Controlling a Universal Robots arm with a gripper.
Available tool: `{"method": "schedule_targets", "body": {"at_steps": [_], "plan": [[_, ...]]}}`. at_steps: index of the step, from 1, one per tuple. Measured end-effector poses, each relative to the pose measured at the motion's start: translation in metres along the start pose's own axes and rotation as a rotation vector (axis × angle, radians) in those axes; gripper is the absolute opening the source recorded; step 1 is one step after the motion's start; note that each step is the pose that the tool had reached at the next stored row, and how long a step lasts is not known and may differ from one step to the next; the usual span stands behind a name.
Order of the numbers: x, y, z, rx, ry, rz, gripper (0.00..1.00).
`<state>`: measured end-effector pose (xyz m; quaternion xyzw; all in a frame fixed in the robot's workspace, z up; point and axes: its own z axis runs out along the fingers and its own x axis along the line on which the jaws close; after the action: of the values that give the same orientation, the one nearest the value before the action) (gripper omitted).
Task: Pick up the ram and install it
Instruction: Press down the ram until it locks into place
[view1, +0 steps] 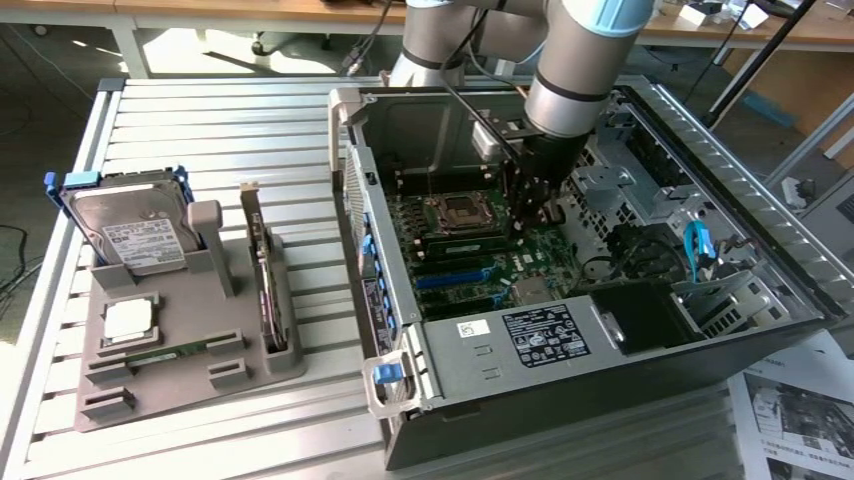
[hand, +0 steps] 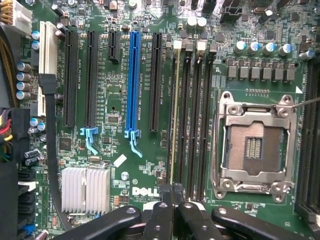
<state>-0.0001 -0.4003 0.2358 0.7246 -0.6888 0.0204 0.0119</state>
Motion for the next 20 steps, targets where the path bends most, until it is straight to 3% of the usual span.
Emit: {"method": "schedule_targets", "body": {"at_steps": [1, 4, 11, 14, 20], "plan": [[0.0, 0.0, -0.0056, -0.0005, 0.0014, 0.0, 0.11], [0.0, 0.0102, -0.0065, -0.0003, 0.0018, 0.0, 0.11], [-0.002, 0.0446, -0.007, 0.0, 0.0018, 0.0, 0.11], [-0.003, 0.0643, -0.0072, 0.0, 0.0021, 0.0, 0.11], [0.001, 0.0649, -0.0059, 0.0001, 0.0014, 0.0, 0.11]]}}
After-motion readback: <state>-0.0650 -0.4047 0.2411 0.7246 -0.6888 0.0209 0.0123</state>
